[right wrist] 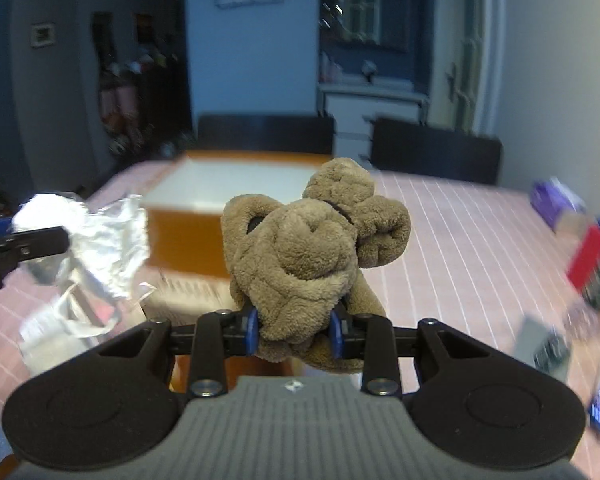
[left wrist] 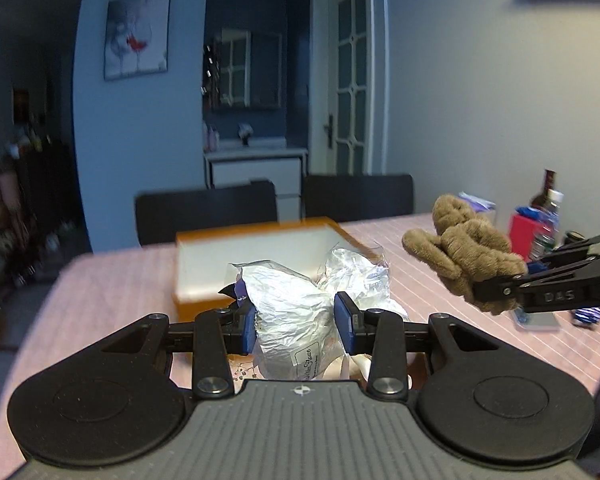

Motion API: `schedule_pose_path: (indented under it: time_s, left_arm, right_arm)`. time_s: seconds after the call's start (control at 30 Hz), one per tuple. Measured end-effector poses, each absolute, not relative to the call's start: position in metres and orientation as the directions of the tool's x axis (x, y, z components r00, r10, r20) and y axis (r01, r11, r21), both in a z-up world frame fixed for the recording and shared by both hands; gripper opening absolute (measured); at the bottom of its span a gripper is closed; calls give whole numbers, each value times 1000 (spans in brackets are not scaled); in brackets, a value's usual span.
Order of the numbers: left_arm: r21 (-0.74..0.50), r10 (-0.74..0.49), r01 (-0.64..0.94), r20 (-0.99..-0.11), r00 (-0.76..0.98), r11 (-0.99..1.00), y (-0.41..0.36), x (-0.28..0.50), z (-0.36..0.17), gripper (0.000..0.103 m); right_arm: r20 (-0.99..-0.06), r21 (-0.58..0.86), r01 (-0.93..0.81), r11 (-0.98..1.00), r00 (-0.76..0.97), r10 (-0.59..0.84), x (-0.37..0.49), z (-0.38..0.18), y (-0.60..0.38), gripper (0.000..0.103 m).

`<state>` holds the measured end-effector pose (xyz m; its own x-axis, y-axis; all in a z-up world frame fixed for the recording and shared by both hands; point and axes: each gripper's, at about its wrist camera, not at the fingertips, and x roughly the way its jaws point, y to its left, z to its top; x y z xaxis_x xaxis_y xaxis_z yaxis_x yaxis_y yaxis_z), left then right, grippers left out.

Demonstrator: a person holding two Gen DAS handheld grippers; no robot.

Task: Organize soft objects
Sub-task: 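Carry the bag and plush into the orange box and open both tools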

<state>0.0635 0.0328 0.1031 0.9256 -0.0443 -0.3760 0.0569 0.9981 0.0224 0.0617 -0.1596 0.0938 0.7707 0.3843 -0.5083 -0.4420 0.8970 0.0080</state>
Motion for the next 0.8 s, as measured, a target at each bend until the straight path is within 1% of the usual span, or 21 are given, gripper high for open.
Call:
schedule_pose_path:
  time_s: [0.17, 0.27, 0.37, 0.5, 0.63, 0.7, 0.8]
  left_arm:
    - [76, -7, 37, -368, 930, 996, 48, 110, 127, 44]
    - [115, 15, 33, -394, 919, 993, 54, 143, 131, 44]
    - [140, 18, 51, -450, 893, 989, 61, 181, 127, 44]
    - [187, 62, 47, -536, 842, 981, 66, 228, 109, 44]
    - [241, 104, 72, -641, 761, 968, 67, 273, 87, 44]
    - [269, 126, 92, -693, 710, 959, 64, 289, 75, 44]
    - [317, 162, 126, -738, 655, 940, 64, 304, 58, 44]
  right_arm:
    - [-466, 70, -514, 855, 741, 484, 105, 124, -129, 33]
    - [-480, 64, -549, 834, 716, 508, 137, 131, -103, 33]
    - [-542, 63, -583, 810, 662, 518, 178, 126, -75, 33]
    - [-658, 74, -578, 812, 584, 475, 240, 105, -47, 33]
    - [-768, 146, -563, 813, 454, 452, 298, 71, -29, 33]
    - [-795, 175, -562, 808, 403, 453, 318, 59, -19, 33]
    - [-832, 182, -550, 815, 355, 426, 335, 45, -8, 33]
